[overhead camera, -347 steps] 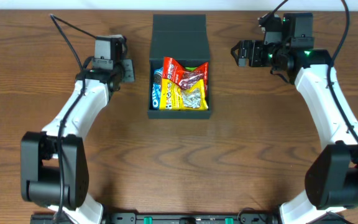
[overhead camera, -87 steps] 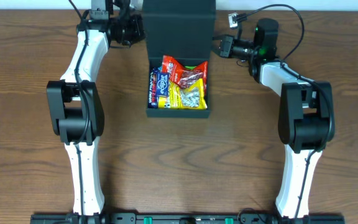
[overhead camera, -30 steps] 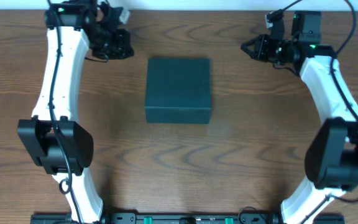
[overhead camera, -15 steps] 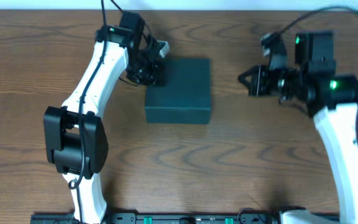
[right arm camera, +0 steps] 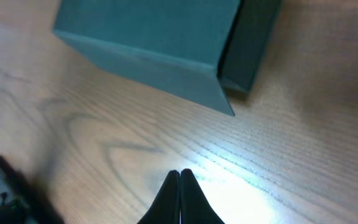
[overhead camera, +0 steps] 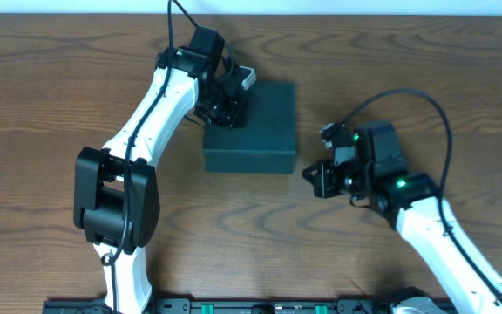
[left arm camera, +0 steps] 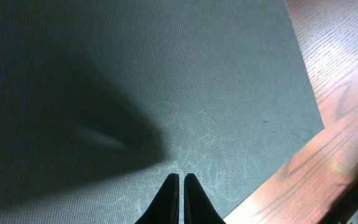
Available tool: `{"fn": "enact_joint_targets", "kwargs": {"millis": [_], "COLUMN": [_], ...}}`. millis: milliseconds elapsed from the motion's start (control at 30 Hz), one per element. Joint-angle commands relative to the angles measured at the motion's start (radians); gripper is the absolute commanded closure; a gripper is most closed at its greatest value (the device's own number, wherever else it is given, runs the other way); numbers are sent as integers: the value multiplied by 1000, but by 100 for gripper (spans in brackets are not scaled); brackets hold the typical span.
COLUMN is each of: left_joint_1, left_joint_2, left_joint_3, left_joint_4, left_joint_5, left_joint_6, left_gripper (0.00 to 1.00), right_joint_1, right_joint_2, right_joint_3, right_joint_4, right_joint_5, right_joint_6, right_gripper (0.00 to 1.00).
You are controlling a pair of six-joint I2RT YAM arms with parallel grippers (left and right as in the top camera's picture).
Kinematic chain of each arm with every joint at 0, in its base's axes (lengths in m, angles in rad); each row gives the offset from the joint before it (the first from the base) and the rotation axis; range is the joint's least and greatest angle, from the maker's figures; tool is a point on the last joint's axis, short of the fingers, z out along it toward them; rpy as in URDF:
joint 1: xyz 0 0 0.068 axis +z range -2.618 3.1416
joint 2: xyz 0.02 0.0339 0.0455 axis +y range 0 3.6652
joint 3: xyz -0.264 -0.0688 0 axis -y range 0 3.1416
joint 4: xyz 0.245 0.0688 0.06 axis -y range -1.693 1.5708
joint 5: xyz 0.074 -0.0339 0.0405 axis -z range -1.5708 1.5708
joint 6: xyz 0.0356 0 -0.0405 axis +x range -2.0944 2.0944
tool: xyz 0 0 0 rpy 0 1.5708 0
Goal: Pack container
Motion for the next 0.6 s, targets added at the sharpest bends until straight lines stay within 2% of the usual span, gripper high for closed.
{"fn": "enact_joint_targets", "kwargs": {"millis": [0,267,400,567], "left_joint_1": [-5,-5,-5,-5], "left_joint_2": [-2,-2,0,0], "left_joint_3": [-23,-67,-67,-67], "left_joint_4": [5,31,37,37], "left_joint_5": [-20,-21,-21,-21], "left_joint_6": [14,14,14,13], "left_gripper": [94,94,94,94], "right_joint_1": [42,147,178,209], "right_joint_2": [-7,26,105,246], "right_joint_3": [-65,-175,-175,-175], "right_joint_4": [71,312,375,558], "right_joint_5": [93,209,271,287], "right_joint_6": [92,150,185,235], "right_gripper": [98,99,98,98]}}
